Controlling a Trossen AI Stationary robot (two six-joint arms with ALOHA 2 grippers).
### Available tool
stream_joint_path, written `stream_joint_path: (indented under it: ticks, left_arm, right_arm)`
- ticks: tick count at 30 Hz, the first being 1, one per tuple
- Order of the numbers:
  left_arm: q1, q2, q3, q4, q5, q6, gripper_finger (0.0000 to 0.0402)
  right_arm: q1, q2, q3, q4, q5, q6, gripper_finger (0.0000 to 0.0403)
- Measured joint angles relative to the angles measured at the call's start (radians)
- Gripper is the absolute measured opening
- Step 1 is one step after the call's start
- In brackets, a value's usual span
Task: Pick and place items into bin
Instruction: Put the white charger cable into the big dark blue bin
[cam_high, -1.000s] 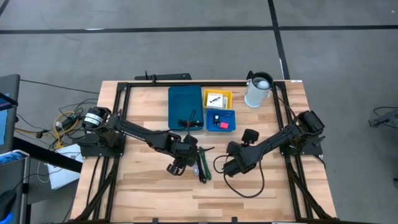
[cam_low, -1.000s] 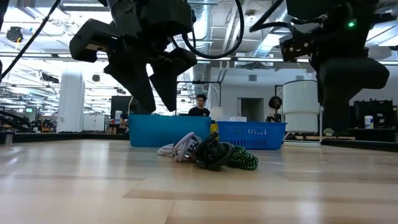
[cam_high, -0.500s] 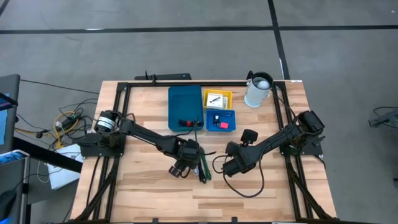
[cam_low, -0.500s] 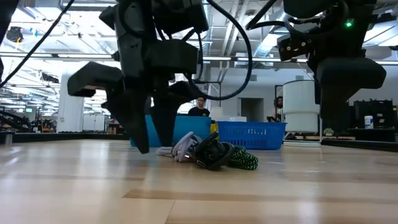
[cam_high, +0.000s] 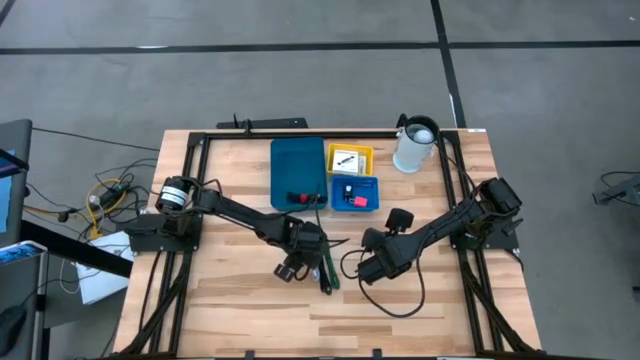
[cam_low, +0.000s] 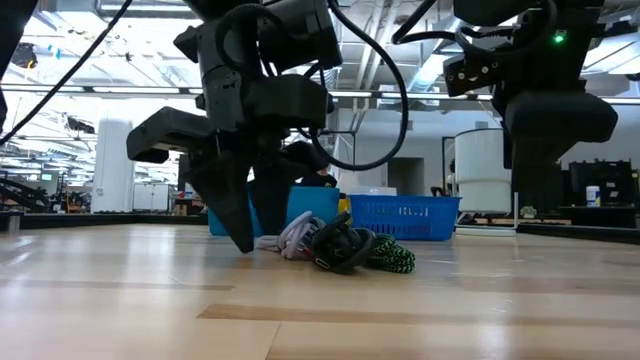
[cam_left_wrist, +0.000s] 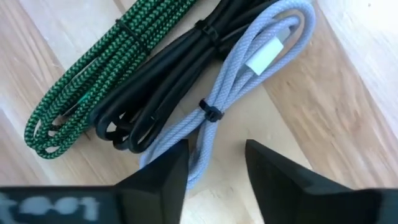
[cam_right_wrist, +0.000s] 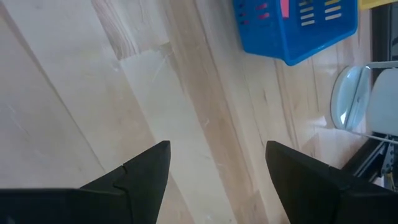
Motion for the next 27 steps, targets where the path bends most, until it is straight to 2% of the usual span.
stream_joint_path:
  ticks: [8,9,13,20,27]
  left_arm:
    - [0.0,-0.001,0.001,-0.034,0.002,-0.018,0.0019]
    - [-0.001,-0.002,0.002,-0.042,0.002,-0.026,0.0012]
    - [-0.018,-0.021,-0.001,-0.084,-0.06,-0.054,0.0012]
    - [-0.05,-0.115,0.052,-0.244,-0.279,-0.08,0.0002]
    - [-0.026,-0.218,0.135,-0.375,-0.524,-0.067,0.0001]
  right_arm:
    - [0.0,0.0,0.0,0.023,0.0,-0.024,0.026]
    - [0.0,0.0,0.0,0.023,0.0,-0.024,0.026]
    - [-0.002,0.0,0.0,0.023,0.0,-0.028,0.026]
    - [-0.006,0.0,0.0,0.03,0.001,-0.05,0.026]
    - [-0.008,0.0,0.0,0.04,0.003,-0.051,0.026]
